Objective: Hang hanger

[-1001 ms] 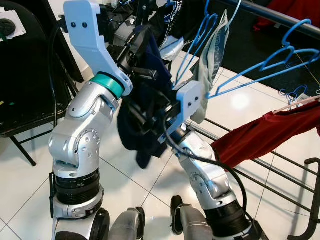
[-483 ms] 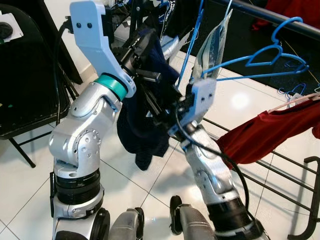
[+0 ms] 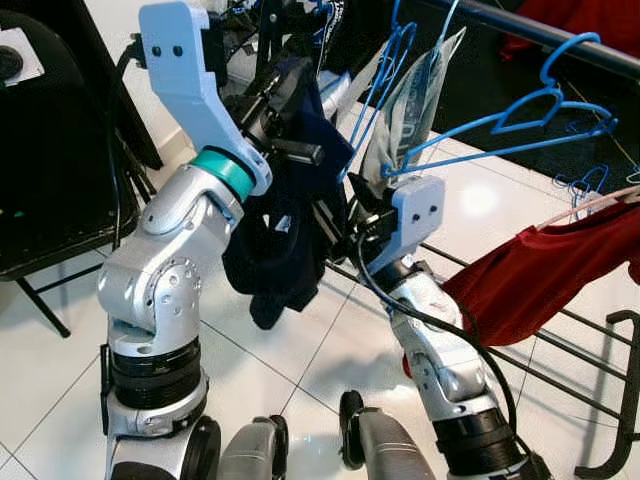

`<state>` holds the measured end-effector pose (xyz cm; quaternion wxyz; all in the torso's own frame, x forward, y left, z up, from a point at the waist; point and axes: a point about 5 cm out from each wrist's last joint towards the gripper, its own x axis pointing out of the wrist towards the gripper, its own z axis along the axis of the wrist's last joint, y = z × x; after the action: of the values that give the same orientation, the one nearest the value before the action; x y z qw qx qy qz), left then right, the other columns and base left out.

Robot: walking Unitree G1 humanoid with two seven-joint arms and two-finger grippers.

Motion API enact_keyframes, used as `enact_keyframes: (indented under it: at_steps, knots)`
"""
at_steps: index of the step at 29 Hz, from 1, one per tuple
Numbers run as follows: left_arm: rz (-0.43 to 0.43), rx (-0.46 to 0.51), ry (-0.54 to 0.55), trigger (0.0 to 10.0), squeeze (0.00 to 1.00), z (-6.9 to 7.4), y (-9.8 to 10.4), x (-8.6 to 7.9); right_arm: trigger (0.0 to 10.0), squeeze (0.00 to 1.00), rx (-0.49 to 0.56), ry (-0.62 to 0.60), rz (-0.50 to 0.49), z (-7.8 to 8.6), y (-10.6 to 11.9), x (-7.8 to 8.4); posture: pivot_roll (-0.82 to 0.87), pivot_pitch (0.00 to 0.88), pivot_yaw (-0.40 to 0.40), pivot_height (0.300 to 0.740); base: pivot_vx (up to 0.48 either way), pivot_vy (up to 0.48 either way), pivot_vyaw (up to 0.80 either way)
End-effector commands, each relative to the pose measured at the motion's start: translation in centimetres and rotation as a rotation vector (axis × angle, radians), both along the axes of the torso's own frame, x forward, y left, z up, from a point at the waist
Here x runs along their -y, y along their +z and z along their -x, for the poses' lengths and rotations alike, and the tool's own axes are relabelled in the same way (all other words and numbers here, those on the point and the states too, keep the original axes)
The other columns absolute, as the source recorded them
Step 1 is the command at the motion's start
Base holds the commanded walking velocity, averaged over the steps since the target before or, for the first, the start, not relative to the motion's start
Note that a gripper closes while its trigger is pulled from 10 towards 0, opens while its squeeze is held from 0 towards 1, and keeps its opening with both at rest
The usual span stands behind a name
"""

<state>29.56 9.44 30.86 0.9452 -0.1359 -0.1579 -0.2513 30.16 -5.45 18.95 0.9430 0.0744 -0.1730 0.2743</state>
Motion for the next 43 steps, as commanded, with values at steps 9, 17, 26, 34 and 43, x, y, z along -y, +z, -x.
enact_keyframes:
  at_steps: [9,17,26,34,43]
  knots:
    - [0.011,0.051,-0.022,10.0,0.00,1.0,0.8,0.3,10.0,0.00,0.028,0.050,0.001,-0.2,0.5,-1.0,-0.05,0.151,0.061,0.740,0.000,0.000,0.00]
    - [0.012,0.046,-0.024,10.0,0.00,0.9,0.8,0.5,0.0,0.00,0.053,0.198,0.030,1.1,0.8,-2.9,-0.05,0.151,0.062,0.740,0.000,0.000,0.00]
    - [0.011,0.040,-0.024,10.0,0.00,0.9,0.7,0.5,0.0,0.00,0.062,0.190,0.045,1.1,0.6,-3.0,-0.05,0.155,0.064,0.740,0.000,0.000,0.00]
    - [0.010,0.038,-0.025,10.0,0.00,0.9,0.7,0.5,0.0,0.00,0.059,0.140,0.054,0.6,0.7,-2.6,-0.05,0.155,0.065,0.740,0.000,0.000,0.00]
    - [-0.002,0.027,-0.019,10.0,0.00,0.8,0.4,0.5,0.0,0.00,0.080,0.092,0.027,0.1,1.7,-1.9,-0.05,0.159,0.071,0.740,0.000,0.000,0.00]
